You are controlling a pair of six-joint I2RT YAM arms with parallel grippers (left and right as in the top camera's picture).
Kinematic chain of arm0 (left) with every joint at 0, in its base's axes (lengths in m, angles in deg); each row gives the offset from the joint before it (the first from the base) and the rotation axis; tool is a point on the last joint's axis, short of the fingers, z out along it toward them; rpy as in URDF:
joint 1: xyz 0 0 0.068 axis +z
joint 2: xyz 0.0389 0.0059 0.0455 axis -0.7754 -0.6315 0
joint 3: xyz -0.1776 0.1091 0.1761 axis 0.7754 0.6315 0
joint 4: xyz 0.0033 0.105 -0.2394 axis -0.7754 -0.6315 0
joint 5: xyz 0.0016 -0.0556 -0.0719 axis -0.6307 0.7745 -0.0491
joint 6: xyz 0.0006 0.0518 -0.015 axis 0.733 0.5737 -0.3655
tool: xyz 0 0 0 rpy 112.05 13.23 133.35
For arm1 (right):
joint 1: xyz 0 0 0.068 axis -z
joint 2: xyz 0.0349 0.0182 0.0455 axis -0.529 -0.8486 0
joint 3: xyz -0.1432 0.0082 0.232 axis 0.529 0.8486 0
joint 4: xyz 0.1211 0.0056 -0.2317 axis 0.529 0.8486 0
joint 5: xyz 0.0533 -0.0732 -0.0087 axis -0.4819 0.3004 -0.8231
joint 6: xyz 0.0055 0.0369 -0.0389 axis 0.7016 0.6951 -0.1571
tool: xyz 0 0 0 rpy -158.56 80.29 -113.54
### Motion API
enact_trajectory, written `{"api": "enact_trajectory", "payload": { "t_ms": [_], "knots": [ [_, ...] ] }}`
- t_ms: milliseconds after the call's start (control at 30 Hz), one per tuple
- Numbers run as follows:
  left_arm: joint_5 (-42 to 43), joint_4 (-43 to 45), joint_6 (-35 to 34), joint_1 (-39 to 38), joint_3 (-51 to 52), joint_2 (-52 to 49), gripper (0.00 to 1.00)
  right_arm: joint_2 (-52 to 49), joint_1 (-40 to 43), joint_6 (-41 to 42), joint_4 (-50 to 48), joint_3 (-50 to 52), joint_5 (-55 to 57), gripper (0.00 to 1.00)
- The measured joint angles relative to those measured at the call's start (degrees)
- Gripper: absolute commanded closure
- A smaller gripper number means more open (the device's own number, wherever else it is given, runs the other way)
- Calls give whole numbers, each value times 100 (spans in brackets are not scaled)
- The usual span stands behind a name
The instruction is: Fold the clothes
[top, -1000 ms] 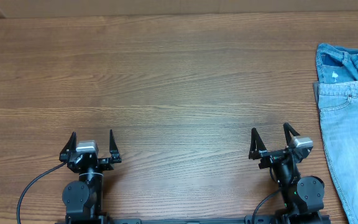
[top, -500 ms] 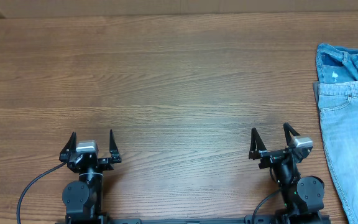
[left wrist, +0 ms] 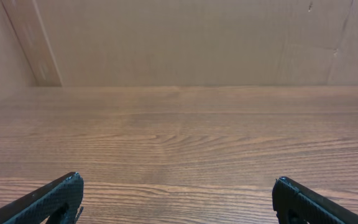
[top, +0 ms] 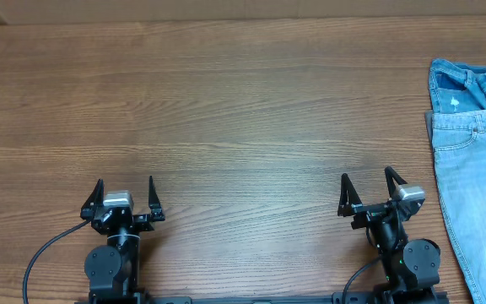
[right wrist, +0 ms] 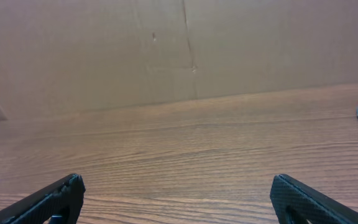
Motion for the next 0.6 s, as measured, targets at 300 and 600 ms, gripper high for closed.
{"api": "enact_trajectory", "payload": {
  "t_ms": [300, 600],
  "knots": [
    [0, 0, 0, 0, 0, 0, 0, 0, 0, 7, -122, 0, 116, 0],
    [0, 2, 0, 0, 0, 0, 0, -369, 0, 809, 1585, -2894, 813, 0]
  ]
}}
